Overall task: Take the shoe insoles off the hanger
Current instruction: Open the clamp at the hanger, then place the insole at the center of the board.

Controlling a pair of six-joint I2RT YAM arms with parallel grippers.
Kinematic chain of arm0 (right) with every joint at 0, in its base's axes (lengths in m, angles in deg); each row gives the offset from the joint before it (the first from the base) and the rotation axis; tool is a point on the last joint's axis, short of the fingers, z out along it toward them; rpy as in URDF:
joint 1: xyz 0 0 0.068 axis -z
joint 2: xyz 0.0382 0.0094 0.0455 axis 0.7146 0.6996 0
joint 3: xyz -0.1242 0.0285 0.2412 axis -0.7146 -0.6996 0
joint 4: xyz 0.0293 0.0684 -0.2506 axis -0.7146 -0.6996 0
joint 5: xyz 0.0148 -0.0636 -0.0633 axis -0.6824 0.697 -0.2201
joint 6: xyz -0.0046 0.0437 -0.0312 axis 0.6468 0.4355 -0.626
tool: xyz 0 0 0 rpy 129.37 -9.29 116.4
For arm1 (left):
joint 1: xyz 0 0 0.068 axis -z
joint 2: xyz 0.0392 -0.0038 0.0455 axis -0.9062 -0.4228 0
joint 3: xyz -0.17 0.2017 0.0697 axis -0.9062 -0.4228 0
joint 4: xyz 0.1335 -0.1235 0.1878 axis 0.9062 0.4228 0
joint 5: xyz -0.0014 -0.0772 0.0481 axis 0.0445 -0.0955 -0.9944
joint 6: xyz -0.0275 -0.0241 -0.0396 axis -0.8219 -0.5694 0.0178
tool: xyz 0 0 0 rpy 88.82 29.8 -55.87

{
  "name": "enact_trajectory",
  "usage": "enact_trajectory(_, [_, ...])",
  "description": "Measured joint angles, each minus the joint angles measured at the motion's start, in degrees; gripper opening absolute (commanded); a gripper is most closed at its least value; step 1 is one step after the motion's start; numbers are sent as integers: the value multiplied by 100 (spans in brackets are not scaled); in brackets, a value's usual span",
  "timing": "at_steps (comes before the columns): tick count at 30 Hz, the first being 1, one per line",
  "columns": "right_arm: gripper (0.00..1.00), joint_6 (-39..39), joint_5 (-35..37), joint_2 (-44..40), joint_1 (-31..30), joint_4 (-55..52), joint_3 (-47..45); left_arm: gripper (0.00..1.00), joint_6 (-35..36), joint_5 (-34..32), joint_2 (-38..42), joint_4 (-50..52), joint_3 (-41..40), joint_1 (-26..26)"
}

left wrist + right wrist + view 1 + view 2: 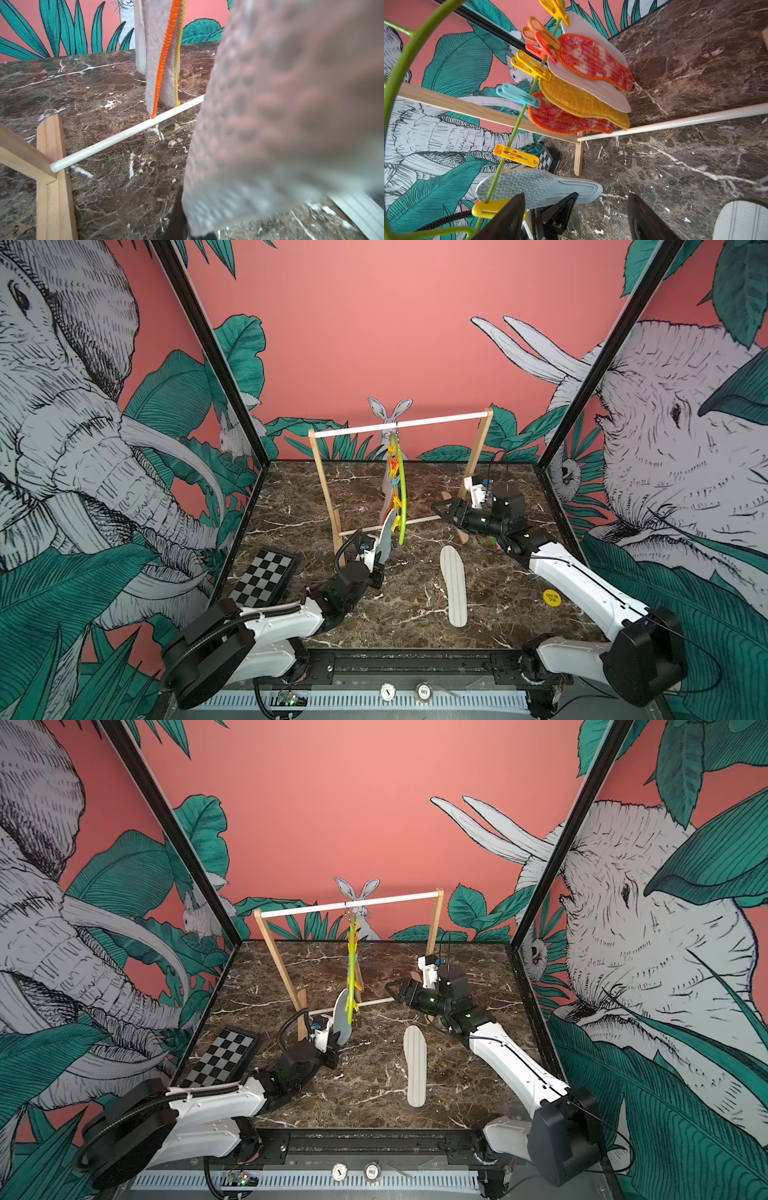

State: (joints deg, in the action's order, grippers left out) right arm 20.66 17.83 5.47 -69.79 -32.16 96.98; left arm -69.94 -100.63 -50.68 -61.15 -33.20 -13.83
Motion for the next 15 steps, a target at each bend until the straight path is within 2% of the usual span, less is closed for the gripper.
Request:
enact_trajectory(10, [69,-33,-396,162,31,87,-358,0,-114,649,1875,1578,-127,-66])
enact_trajectory(15, [68,-31,-518,267,35,223,-516,0,-131,916,2721,2310,-133,-85])
